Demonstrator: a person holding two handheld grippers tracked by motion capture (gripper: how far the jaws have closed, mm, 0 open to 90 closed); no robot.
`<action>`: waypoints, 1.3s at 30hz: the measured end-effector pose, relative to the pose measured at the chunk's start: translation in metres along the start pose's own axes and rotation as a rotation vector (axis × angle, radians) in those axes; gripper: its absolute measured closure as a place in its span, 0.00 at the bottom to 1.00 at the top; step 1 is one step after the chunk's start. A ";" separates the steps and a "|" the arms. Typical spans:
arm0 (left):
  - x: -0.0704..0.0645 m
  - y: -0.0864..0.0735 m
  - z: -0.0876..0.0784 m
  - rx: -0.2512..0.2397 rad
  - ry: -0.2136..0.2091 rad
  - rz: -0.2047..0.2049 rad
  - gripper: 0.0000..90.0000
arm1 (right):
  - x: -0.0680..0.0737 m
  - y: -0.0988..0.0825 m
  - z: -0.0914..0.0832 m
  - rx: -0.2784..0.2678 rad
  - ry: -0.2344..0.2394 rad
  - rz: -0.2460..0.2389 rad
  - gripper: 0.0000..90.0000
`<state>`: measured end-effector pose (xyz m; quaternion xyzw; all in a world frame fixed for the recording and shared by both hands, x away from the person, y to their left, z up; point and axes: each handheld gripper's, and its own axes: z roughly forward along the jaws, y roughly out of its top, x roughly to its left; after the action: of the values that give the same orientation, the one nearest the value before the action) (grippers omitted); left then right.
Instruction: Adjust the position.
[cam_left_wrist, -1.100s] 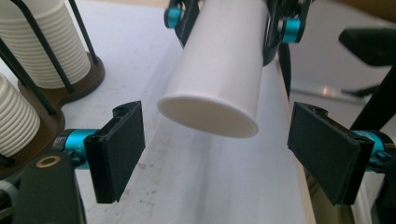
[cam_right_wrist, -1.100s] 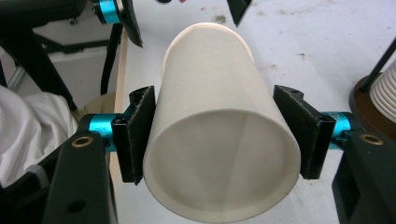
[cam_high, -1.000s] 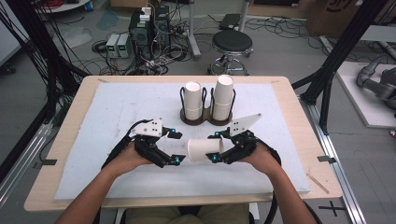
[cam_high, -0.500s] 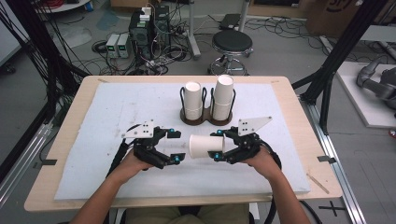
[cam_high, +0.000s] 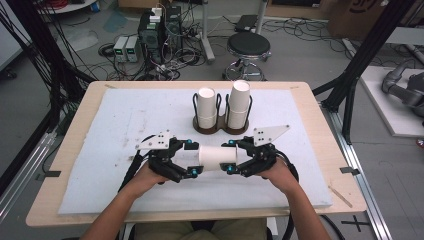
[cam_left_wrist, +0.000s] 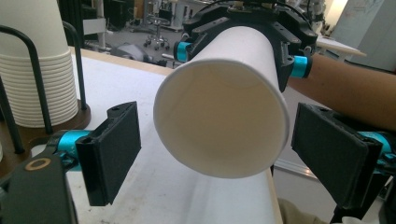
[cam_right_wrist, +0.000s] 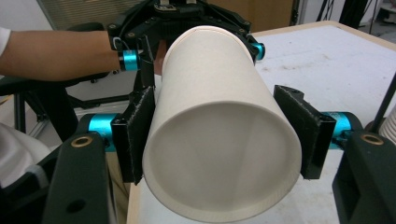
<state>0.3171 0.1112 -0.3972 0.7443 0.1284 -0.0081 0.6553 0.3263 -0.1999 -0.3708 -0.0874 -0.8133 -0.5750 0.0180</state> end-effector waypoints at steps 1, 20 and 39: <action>0.000 0.000 0.001 0.000 -0.004 0.000 0.18 | 0.000 0.000 0.000 -0.002 0.002 0.001 0.38; -0.005 0.001 0.008 -0.002 -0.021 0.046 0.25 | 0.001 0.000 0.008 -0.006 0.051 0.003 0.38; -0.007 0.005 0.005 0.024 -0.027 0.052 0.34 | 0.001 -0.002 0.008 0.024 0.048 0.013 0.40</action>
<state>0.3125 0.1042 -0.3920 0.7549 0.1003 -0.0027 0.6481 0.3255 -0.1926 -0.3755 -0.0789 -0.8187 -0.5672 0.0424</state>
